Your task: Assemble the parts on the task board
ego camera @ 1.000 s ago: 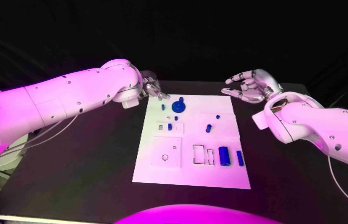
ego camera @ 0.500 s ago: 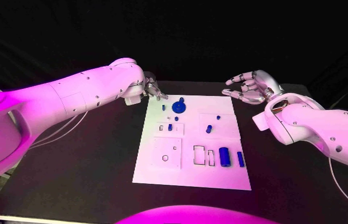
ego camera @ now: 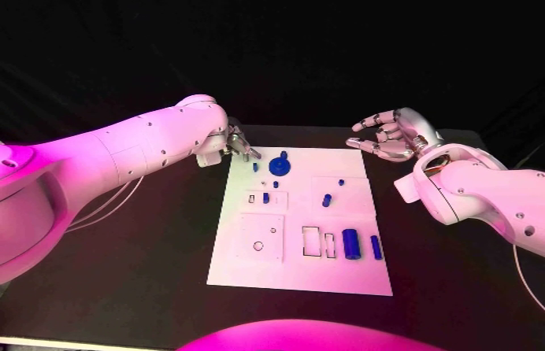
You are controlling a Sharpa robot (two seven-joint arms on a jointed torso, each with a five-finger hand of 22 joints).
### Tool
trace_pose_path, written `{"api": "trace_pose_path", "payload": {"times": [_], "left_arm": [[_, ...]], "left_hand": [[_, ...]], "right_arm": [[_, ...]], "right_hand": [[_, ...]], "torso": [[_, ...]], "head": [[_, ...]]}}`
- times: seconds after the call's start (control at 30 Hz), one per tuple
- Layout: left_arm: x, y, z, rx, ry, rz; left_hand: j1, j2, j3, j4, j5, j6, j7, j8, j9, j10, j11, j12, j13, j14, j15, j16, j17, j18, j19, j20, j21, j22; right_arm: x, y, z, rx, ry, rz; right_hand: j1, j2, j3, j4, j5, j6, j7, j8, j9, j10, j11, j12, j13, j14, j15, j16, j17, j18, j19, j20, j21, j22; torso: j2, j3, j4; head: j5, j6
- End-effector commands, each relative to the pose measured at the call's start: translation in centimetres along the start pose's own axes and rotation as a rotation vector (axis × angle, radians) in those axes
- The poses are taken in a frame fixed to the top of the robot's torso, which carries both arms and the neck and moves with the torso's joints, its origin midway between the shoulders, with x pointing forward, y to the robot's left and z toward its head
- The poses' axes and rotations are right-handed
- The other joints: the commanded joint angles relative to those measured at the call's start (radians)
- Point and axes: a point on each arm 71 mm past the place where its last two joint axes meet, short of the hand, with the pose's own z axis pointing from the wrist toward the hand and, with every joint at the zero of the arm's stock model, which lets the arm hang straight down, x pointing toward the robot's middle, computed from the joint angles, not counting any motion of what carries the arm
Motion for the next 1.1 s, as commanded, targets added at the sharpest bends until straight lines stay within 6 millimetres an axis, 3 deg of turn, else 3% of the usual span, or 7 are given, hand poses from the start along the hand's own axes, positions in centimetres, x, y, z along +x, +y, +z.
{"api": "trace_pose_path", "payload": {"times": [0.03,1.1], "left_arm": [[0.32,-0.25,0.14,0.021,0.033,-0.011],[1.21,-0.43,0.74,0.026,0.071,-0.013]], "left_hand": [[0.002,-0.005,-0.004,0.001,-0.005,0.004,0.000,-0.006,-0.001,-0.004,0.004,-0.002,-0.001,0.089,0.009,-0.002,0.207,0.007,0.001,0.007,-0.003,0.045],[0.036,0.016,0.004,-0.003,-0.006,0.022,-0.005,-0.008,-0.007,0.002,0.000,0.008,0.007,0.091,0.007,0.002,0.216,0.007,0.003,0.008,-0.002,0.048]], "right_arm": [[0.14,0.15,-0.01,-0.012,0.007,-0.001],[0.42,0.33,0.15,-0.015,0.014,0.001]], "right_hand": [[-0.007,-0.001,-0.002,0.005,0.004,-0.008,-0.002,0.005,0.000,-0.009,0.000,-0.004,0.114,0.075,-0.003,-0.003,0.144,0.006,0.061,-0.001,-0.004,0.217],[-0.007,0.000,-0.004,0.007,0.004,-0.009,-0.002,0.008,0.000,-0.009,0.000,-0.004,0.114,0.075,-0.003,-0.004,0.144,0.006,0.061,-0.001,-0.005,0.217]], "torso": [[-0.001,0.0006,0.0010],[-0.002,0.0013,0.0014]], "head": [[-0.001,-0.002],[-0.005,-0.011]]}}
